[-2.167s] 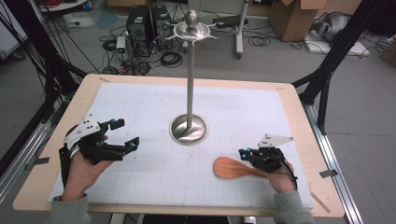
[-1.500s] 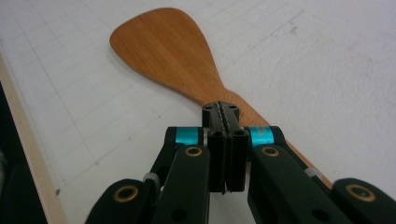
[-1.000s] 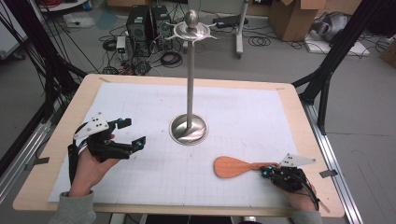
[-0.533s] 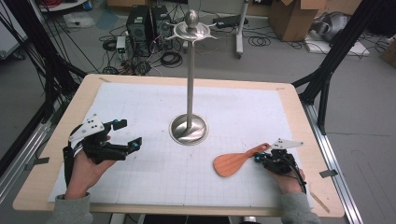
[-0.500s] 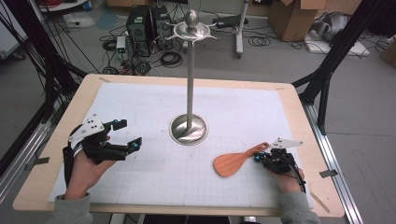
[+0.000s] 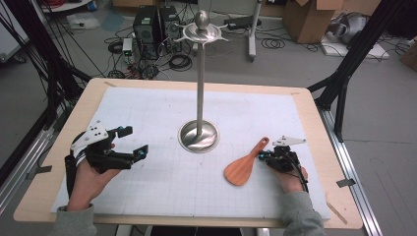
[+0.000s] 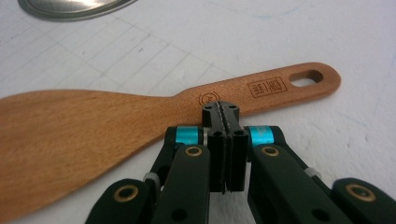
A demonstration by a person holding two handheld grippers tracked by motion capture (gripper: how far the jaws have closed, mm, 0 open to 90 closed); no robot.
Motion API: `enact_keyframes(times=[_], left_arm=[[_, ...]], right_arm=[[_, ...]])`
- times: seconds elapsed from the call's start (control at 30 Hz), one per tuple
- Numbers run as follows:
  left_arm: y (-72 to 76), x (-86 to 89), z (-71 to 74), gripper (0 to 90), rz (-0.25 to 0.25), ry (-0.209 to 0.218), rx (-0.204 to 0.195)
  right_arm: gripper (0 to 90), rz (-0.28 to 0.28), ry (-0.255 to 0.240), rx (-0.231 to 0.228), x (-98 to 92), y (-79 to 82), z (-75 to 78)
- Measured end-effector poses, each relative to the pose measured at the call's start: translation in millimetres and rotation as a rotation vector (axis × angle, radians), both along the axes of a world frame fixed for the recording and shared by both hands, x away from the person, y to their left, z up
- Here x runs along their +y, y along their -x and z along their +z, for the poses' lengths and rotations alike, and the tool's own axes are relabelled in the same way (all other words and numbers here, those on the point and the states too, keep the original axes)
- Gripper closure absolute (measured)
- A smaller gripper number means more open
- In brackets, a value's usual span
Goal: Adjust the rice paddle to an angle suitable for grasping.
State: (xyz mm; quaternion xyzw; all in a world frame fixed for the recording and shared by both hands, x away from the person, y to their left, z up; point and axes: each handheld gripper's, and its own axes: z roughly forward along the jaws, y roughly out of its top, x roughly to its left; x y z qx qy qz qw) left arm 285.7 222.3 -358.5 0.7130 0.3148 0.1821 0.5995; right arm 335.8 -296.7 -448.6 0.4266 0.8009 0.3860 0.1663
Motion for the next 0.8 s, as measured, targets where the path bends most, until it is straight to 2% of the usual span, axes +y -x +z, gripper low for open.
enact_keyframes(times=[0.27, 0.33, 0.4, 0.5, 0.6, 0.8], left_arm=[[0.3, -0.5, -1.1, 8.4, -0.001, -0.005, 0.002], [0.5, -0.9, -1.0, 8.3, -0.003, -0.004, 0.001], [0.1, -1.6, -1.6, 8.4, -0.003, -0.004, 0.004], [0.1, -2.2, -2.2, 8.3, -0.006, -0.011, 0.008], [1.3, -2.6, -1.3, 8.4, -0.002, -0.01, 0.002], [1.5, -2.0, -0.7, 8.3, -0.004, -0.007, 0.002]], right_arm=[[90.0, -0.007, 0.016, -0.012, 10.6, -5.9, 0.9], [90.0, 0.002, -0.023, -0.042, 11.4, 0.5, 7.3], [90.0, 0.028, -0.039, -0.081, 17.3, 8.9, 14.9], [90.0, 0.085, -0.067, -0.107, 30.9, 18.8, 22.7], [90.0, 0.145, -0.084, -0.105, 48.2, 25.0, 24.8], [90.0, 0.254, -0.042, -0.078, 81.9, 28.6, 16.3]])
